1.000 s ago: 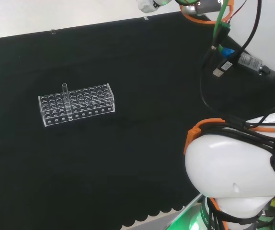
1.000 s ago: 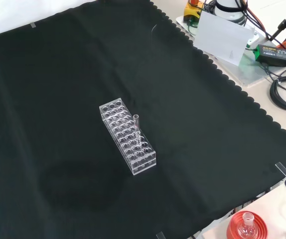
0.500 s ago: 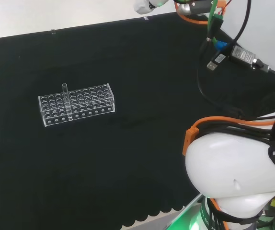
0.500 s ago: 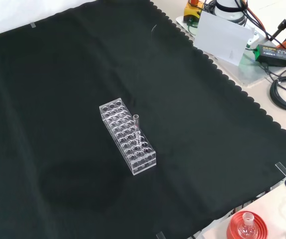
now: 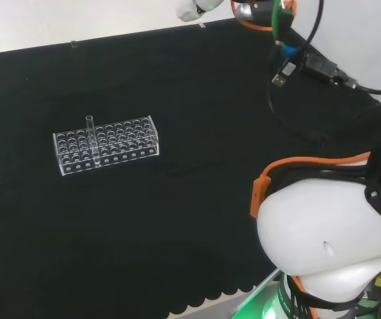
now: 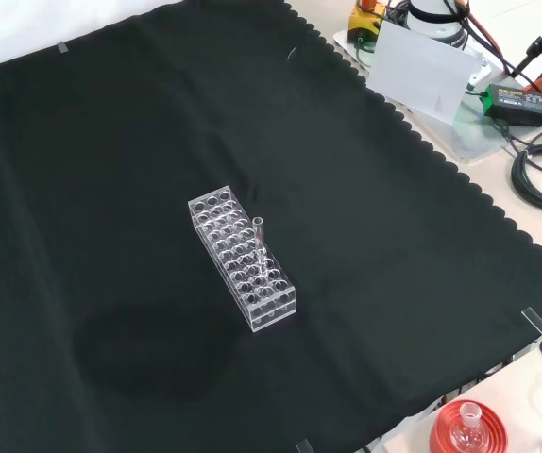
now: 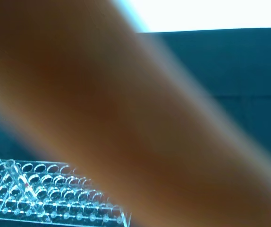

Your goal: Pick up the test tube.

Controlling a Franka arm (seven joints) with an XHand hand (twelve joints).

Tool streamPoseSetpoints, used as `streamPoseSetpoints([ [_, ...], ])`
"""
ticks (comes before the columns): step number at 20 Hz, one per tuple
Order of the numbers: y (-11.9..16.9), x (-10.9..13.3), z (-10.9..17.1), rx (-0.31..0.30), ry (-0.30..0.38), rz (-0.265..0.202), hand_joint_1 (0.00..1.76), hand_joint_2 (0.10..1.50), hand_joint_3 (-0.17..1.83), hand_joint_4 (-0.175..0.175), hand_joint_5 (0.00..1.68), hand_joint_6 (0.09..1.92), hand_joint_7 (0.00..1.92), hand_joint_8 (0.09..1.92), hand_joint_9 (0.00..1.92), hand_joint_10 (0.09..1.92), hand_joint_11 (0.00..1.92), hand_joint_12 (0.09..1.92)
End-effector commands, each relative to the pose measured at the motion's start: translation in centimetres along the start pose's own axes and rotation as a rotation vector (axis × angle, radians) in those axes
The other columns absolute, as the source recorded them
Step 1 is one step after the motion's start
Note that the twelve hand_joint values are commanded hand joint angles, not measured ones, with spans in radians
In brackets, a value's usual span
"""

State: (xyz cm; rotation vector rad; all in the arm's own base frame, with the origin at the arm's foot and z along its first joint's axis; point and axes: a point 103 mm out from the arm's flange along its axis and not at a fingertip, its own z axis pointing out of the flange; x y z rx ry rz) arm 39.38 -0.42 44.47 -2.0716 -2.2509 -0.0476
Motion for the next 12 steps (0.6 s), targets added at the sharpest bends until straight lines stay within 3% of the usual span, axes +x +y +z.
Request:
streamPoseSetpoints([
  [1,2.8,0.3,0.1,-0.03,0.044,-0.049,0.79,0.76,0.59,-0.075,0.17,0.37,0.23,0.87,0.13,0.96,0.0,1.42],
  [12,7.5,0.4,2.1,0.0,0.056,-0.078,0.79,0.76,0.59,-0.072,0.17,0.36,0.23,0.88,0.13,0.97,0.0,1.42],
])
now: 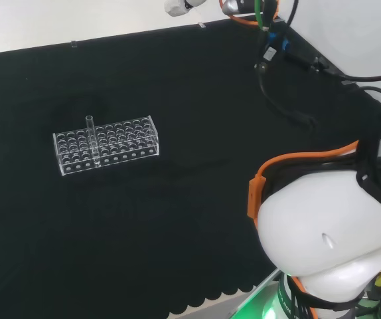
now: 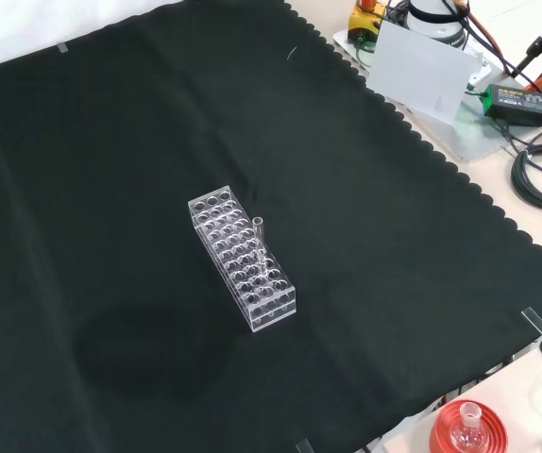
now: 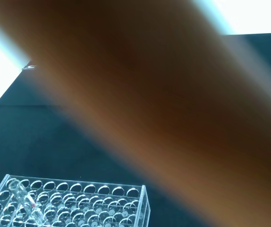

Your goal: Pick up the test tube.

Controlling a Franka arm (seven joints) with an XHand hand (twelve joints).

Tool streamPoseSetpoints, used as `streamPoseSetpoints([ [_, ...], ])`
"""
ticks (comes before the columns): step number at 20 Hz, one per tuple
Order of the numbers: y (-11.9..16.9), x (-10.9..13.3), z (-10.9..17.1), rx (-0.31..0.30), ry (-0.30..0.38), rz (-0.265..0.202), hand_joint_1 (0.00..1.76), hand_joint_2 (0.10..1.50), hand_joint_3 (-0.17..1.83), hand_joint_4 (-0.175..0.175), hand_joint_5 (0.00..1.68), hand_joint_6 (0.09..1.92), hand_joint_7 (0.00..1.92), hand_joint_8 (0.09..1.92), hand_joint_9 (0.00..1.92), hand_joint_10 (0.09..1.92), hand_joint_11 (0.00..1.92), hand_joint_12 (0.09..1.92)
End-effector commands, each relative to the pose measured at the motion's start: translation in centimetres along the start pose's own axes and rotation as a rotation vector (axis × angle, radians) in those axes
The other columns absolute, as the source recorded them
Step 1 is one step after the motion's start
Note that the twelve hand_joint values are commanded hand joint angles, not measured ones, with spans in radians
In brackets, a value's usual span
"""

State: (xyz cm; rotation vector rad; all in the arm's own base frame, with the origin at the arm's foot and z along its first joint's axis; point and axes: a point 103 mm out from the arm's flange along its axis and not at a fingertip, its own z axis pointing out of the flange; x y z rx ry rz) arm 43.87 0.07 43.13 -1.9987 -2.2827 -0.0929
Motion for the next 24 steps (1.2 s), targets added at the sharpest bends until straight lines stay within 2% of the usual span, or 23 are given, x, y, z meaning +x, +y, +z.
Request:
streamPoseSetpoints([
  [1,3.5,0.4,1.3,0.007,0.024,-0.036,0.79,0.76,0.59,-0.071,0.16,0.36,0.23,0.88,0.13,0.97,0.0,1.42],
  [5,5.6,1.3,2.0,0.013,0.034,-0.072,0.79,0.76,0.59,-0.07,0.16,0.36,0.23,0.88,0.13,0.97,0.0,1.42],
  [12,8.9,2.1,3.0,0.034,0.038,-0.108,0.79,0.76,0.59,-0.069,0.16,0.35,0.22,0.88,0.13,0.97,0.0,1.42],
  [18,10.8,3.8,4.4,0.074,0.077,-0.159,0.79,0.76,0.59,-0.068,0.16,0.34,0.22,0.88,0.13,0.97,0.0,1.42],
  [22,11.4,4.6,5.5,0.109,0.128,-0.178,0.78,0.76,0.59,-0.068,0.16,0.34,0.22,0.88,0.13,0.97,0.0,1.42],
  [24,11.3,4.9,6.2,0.135,0.178,-0.175,0.78,0.76,0.59,-0.069,0.16,0.34,0.22,0.88,0.13,0.97,0.0,1.42],
])
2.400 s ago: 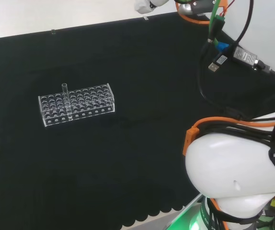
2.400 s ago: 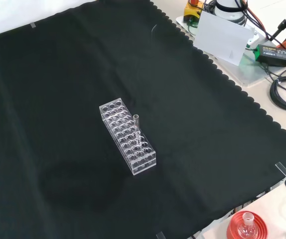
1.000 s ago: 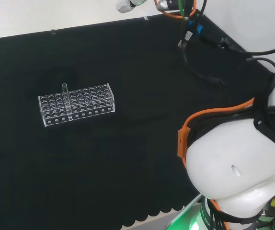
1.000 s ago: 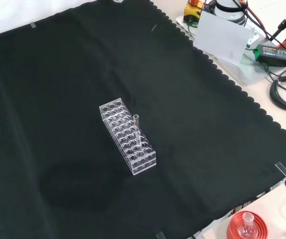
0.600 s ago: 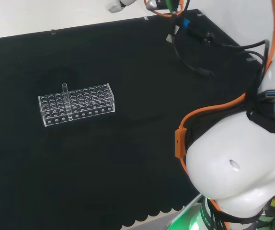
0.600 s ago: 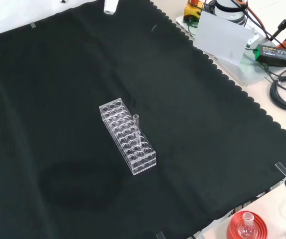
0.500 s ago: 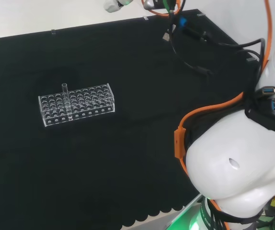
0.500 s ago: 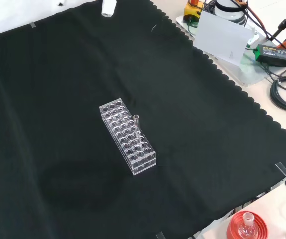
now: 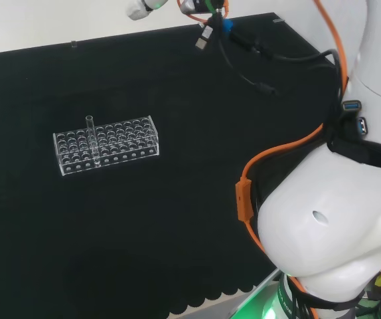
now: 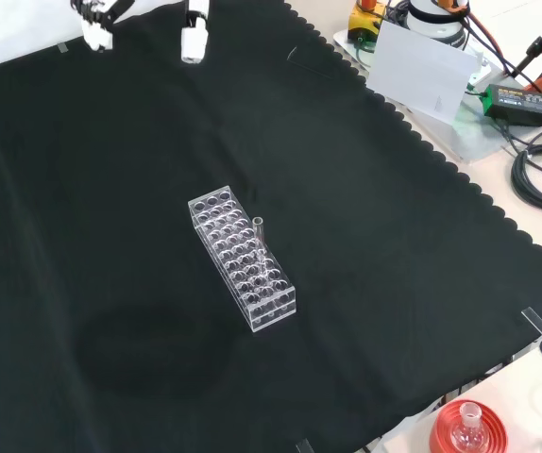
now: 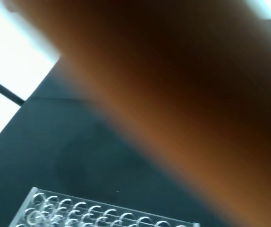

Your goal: Pick up the test tube.

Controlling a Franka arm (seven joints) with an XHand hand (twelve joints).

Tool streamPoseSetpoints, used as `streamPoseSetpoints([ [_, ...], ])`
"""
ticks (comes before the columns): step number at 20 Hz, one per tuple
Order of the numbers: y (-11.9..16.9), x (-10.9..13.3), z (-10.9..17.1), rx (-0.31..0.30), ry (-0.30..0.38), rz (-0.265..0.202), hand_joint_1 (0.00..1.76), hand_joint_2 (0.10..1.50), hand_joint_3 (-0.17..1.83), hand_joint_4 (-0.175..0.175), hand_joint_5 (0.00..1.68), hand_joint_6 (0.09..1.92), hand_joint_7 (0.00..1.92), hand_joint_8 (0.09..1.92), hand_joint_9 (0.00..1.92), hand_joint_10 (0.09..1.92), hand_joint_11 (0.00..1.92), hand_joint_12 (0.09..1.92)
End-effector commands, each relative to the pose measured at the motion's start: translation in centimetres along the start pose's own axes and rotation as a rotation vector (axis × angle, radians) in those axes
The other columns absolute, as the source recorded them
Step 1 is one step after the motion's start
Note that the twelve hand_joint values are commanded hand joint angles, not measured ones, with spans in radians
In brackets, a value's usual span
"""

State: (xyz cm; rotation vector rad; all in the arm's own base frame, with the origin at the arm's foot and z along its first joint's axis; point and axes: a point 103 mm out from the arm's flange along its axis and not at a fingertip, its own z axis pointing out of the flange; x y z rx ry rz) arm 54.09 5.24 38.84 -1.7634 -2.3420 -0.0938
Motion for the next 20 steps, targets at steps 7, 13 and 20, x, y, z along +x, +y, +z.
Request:
streamPoseSetpoints([
  [7,0.0,1.1,4.8,0.144,0.368,-0.001,0.79,0.76,0.59,-0.073,0.17,0.34,0.23,0.88,0.14,0.97,0.0,1.42],
  [13,-0.6,2.6,6.6,0.188,0.427,-0.012,0.79,0.76,0.58,-0.074,0.18,0.34,0.24,0.88,0.14,0.97,0.0,1.42],
  [20,-1.2,4.2,8.8,0.238,0.447,-0.03,0.79,0.76,0.58,-0.074,0.18,0.33,0.24,0.88,0.15,0.97,0.0,1.42],
])
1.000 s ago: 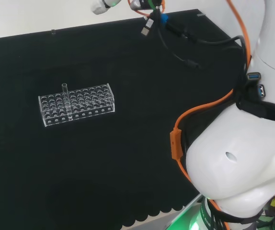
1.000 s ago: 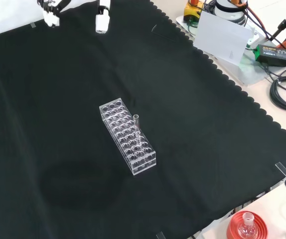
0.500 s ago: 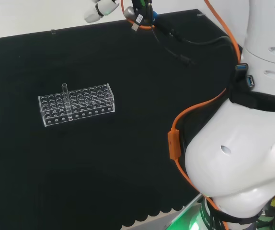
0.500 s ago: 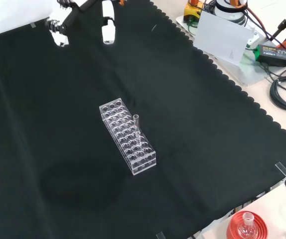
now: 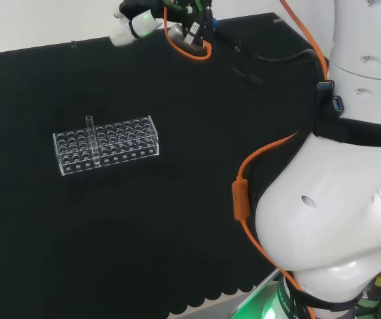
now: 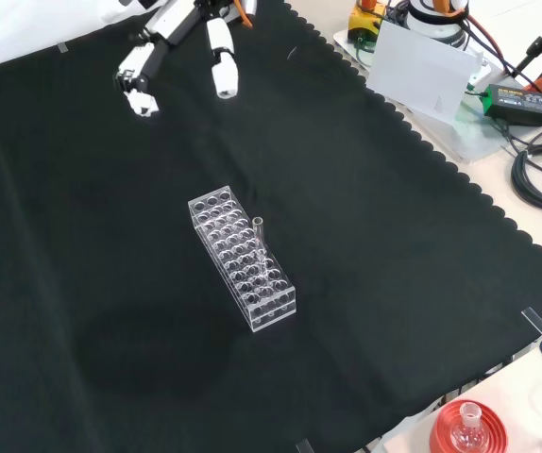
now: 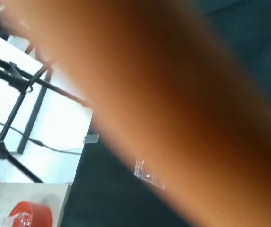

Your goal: Pick up the test tube.

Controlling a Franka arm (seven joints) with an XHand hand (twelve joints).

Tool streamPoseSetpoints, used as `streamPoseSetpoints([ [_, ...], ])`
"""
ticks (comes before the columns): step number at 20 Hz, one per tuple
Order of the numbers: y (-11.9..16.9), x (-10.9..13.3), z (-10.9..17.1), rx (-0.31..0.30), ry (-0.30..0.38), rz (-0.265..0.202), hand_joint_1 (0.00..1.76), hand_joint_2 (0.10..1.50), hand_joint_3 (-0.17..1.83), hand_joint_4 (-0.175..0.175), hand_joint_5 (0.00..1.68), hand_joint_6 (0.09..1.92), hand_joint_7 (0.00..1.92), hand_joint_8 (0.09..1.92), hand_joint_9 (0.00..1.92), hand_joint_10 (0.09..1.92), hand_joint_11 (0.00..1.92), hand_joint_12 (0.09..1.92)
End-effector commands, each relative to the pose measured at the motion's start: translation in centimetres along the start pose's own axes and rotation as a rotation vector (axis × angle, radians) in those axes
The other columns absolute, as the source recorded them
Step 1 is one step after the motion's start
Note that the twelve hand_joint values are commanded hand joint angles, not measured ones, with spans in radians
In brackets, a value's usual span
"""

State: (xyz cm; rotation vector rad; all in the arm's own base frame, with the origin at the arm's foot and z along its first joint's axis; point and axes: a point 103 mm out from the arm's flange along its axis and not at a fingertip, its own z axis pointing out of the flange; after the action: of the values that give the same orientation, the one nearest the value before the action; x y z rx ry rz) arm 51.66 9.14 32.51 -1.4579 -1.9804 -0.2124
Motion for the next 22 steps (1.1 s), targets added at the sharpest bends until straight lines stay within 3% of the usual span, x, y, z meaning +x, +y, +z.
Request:
streamPoseSetpoints([
  [1,0.0,0.3,2.5,0.049,0.015,-0.006,0.79,0.75,0.58,-0.074,0.18,0.33,0.24,0.88,0.15,0.97,0.0,1.42],
  [10,1.5,-1.2,5.2,0.095,-0.007,0.024,0.79,0.75,0.58,-0.075,0.19,0.33,0.24,0.88,0.15,0.97,0.0,1.43],
  [22,4.2,-2.2,7.7,0.118,-0.031,0.018,0.8,0.75,0.58,-0.078,0.19,0.33,0.26,0.89,0.17,0.97,0.0,1.43],
])
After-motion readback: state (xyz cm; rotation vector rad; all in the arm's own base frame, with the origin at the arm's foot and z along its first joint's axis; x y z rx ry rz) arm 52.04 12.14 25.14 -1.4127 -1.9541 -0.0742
